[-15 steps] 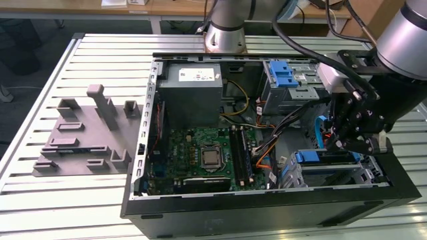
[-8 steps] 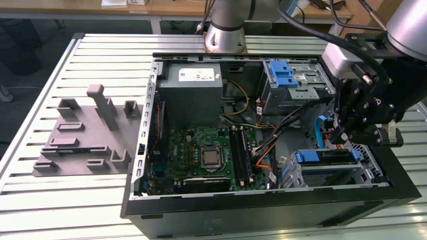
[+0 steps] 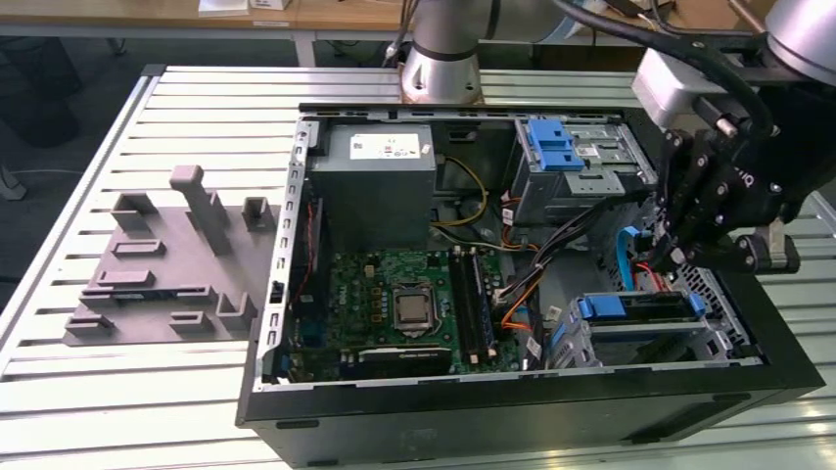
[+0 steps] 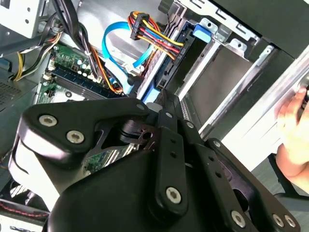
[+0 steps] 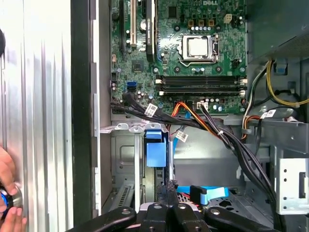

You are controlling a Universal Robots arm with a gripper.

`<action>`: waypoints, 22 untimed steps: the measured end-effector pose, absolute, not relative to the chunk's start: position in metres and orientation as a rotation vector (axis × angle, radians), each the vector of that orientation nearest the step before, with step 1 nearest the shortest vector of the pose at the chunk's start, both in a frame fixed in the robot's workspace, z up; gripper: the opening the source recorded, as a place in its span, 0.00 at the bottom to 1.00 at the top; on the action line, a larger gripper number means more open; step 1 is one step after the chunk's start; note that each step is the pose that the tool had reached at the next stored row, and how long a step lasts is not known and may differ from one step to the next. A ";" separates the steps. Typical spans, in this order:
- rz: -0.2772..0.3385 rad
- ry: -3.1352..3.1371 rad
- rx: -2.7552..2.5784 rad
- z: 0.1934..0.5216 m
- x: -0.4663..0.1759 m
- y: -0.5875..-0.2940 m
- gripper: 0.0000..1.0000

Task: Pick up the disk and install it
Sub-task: 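Insert the second disk wire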

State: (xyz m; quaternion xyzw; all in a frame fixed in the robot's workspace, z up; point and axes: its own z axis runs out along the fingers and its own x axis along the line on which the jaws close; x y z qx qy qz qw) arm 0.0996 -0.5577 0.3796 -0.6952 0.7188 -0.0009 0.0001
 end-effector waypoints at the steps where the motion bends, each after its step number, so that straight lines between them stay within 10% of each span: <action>1: -0.004 2.258 -2.184 0.381 0.099 -0.557 0.11; 22: -0.010 2.254 -2.187 0.390 0.097 -0.536 0.11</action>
